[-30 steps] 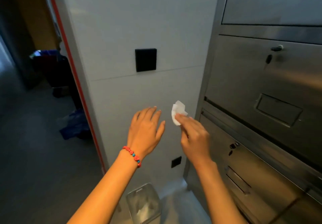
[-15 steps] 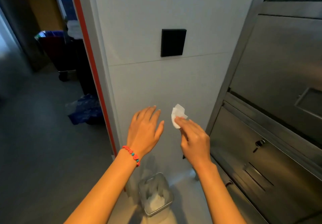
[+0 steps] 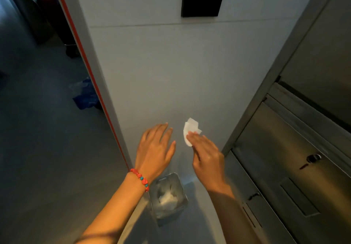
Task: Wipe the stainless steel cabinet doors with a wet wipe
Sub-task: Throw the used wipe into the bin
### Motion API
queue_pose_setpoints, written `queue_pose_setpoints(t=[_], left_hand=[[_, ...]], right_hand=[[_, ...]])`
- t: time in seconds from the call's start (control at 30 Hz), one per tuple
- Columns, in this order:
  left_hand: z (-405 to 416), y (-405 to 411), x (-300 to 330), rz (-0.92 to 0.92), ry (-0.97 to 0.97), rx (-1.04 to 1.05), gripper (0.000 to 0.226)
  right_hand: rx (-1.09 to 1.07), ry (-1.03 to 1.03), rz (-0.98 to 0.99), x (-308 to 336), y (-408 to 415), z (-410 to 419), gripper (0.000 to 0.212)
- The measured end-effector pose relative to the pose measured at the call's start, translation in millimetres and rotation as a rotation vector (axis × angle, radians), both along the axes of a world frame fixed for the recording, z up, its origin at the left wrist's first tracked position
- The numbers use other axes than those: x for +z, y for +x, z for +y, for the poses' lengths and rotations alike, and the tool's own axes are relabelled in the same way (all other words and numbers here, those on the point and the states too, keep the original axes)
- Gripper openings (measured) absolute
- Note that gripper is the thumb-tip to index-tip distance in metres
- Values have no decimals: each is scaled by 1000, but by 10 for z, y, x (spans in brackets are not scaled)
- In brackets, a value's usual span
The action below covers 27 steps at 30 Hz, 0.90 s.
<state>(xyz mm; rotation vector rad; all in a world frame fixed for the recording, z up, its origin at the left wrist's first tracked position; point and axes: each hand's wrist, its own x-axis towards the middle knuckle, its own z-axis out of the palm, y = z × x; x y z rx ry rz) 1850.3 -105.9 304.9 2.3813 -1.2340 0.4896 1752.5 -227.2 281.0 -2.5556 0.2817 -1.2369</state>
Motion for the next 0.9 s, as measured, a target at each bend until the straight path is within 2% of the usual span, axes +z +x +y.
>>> queue_pose_setpoints(t=[0.23, 0.37, 0.63, 0.77, 0.9], left_hand=[[-142, 114, -599, 45, 27, 28, 46], [-161, 160, -992, 88, 27, 46, 46], [-184, 200, -1812, 170, 28, 34, 43], [-156, 157, -2248, 106, 25, 30, 47], [-127, 146, -2656, 36, 46, 33, 46]], right_hand=[[43, -85, 18, -634, 123, -190, 32], [66, -91, 138, -1013, 160, -254, 49], [136, -69, 188, -1862, 201, -258, 47], [184, -92, 232, -2263, 198, -234, 55], [218, -96, 277, -2662, 205, -218, 53]])
